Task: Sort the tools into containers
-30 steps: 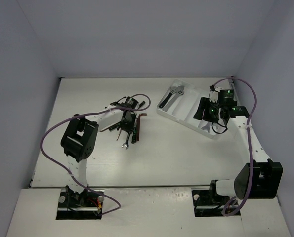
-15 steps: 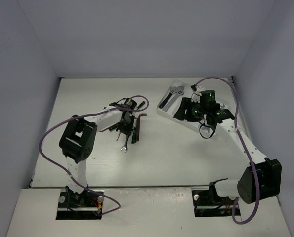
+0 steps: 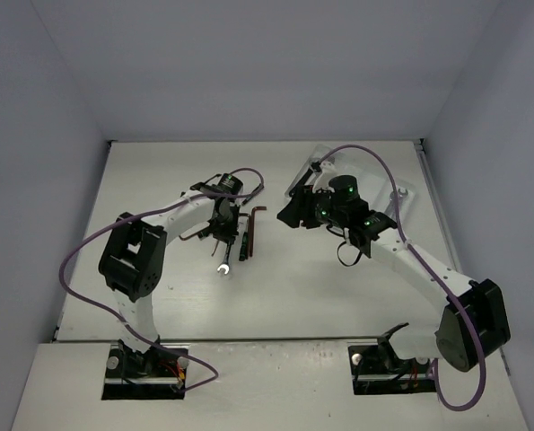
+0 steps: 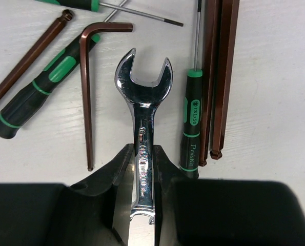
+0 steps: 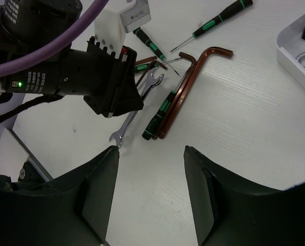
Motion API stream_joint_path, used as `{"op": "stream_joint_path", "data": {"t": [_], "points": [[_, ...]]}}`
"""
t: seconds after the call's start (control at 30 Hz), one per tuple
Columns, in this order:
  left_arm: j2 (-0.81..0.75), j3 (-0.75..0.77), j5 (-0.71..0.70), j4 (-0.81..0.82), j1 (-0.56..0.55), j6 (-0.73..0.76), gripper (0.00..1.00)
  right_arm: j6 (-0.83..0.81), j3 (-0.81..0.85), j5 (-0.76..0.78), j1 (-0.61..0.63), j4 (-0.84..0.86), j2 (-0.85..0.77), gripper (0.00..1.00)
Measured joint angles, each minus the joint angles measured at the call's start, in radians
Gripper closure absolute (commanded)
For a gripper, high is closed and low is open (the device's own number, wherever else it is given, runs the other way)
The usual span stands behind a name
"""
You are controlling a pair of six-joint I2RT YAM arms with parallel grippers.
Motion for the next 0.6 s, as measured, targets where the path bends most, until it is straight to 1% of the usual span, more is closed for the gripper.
{"op": "stream_joint_path", "data": {"t": [0.33,0.6], "points": [[-0.052,0.013,0.017,-0.010,0.005,-0.018,1.00,0.035,-0.046,0.004,0.090,0.144,0.060,0.49],[-0.064,0.099,0.050,-0.014,0.005,-0.050,1.00,0.067,-0.046,0.004,0.174,0.239,0.163,0.49]]}}
